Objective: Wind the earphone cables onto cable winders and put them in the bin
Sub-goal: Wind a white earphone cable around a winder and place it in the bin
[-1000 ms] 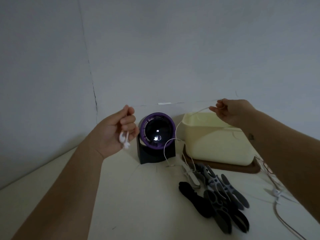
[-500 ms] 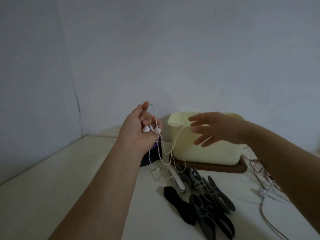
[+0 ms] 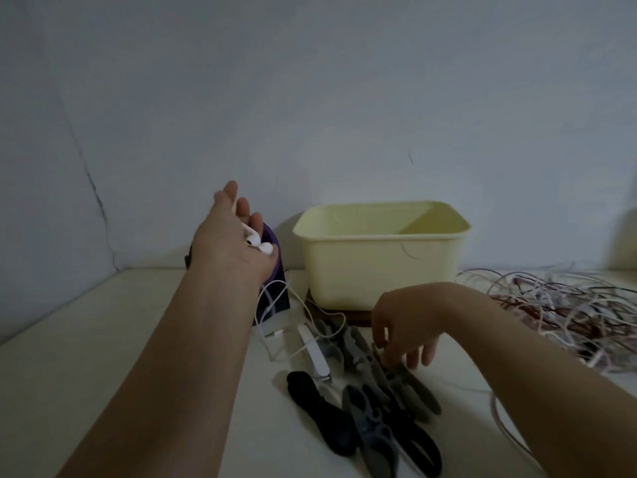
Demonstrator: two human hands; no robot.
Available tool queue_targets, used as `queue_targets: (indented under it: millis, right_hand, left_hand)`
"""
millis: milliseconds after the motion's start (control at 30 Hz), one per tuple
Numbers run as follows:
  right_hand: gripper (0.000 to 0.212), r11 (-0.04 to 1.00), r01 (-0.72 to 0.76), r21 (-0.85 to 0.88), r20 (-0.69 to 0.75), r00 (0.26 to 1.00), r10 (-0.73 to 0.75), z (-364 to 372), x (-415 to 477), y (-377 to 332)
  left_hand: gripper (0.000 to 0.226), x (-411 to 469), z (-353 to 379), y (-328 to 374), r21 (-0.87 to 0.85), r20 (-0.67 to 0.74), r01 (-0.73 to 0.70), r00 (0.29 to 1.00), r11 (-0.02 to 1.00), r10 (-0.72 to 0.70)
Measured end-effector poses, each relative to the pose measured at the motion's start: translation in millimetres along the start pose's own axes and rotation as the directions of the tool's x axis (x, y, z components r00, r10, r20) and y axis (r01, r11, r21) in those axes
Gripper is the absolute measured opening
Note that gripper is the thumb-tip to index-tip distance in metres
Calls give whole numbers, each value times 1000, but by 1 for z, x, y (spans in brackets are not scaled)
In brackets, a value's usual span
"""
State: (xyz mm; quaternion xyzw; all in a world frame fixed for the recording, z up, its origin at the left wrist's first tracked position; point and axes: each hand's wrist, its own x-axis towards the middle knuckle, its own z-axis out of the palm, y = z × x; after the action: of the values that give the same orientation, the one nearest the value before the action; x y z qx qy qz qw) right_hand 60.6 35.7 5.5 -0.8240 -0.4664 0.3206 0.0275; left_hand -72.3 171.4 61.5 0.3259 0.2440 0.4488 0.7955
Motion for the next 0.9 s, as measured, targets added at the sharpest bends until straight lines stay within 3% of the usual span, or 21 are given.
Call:
queue_targets:
  millis: [167,233,300,367,433,500,567,633,733,800,900]
  right_hand:
    - [22,998,-54,15,-5,999,54,0,6,4]
    - [16,994,-76,-75,-123,990,66,0,5,6]
    - [24,987,-82,-141,-245,968,46,-6,-7,9]
    - [30,984,-39,-173,-365,931,-28,-21,-25,6]
    - [33,988,86,-126,-540,830,-141,-36,-46,-2]
    - [27,951,310,-6,-737,641,-214,-46,-59,-16]
    - [11,786,592,178,-829,521,-204,-50,-60,-30]
    - [8,529,779,337,-829,512,-225,-47,-49,-41]
    - [17,225,839,495,-805,540,-244,-37,-28,-49]
    - [21,137,841,524,-813,541,-216,-31,-15,-51]
    - [11,155,847,508,-826,530,-193,-25,-7,-52]
  left_hand:
    - [25,5,2,-10,-67,98,81,992,994,-74]
    - [26,5,1,-14,-100,132,85,989,991,-72]
    - [29,6,-3,-15,-91,169,92,983,992,-75]
    - [29,7,-8,-9,12,235,41,971,999,-43]
    - [29,5,-14,-4,294,312,-105,950,950,9]
    - [31,2,-18,0,531,384,-210,923,821,-12]
    - [34,-1,-19,-2,624,416,-240,907,744,-56]
    - [43,-3,-17,-5,625,415,-209,905,752,-93]
    - [64,-5,-17,-3,625,418,-141,891,767,-177]
    - [80,-4,-19,-1,665,472,-177,853,726,-224]
    - [78,-8,-19,1,722,557,-338,802,604,-215]
